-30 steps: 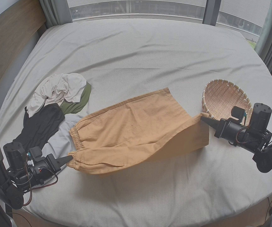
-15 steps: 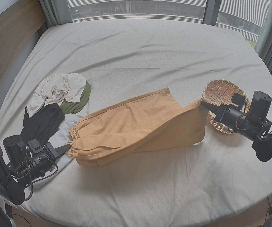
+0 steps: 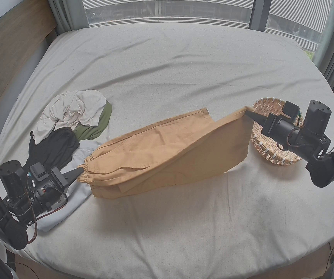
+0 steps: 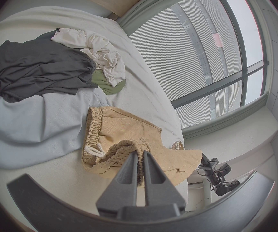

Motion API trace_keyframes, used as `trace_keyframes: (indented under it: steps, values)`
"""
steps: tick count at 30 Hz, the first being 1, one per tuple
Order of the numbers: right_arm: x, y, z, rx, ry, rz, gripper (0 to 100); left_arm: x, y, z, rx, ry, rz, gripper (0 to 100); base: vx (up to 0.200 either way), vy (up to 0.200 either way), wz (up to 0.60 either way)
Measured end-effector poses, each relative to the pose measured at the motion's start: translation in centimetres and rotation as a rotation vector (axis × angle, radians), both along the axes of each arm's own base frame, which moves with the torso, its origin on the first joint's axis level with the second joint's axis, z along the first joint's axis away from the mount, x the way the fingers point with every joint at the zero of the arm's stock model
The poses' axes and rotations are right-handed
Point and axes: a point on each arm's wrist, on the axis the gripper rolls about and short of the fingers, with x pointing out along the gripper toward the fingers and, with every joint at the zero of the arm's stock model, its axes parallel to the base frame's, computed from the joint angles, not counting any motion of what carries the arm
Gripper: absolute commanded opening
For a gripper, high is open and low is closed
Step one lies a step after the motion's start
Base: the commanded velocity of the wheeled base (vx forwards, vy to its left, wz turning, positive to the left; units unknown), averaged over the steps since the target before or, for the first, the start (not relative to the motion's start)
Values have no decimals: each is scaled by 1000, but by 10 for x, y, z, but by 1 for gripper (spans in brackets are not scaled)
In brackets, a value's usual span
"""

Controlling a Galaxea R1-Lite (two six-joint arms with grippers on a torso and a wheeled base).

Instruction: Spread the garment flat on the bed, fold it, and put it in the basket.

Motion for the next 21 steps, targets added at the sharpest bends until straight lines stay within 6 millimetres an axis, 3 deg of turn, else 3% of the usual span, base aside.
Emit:
trace_keyframes:
  steps: [12, 21]
  values:
    - [19, 7, 16, -3, 15, 17, 0, 4, 6, 1, 1, -4, 58, 0, 0, 0, 0]
    - [36, 9, 9, -4, 18, 14, 0, 15, 11, 2, -67, 6, 91, 0, 0, 0, 0]
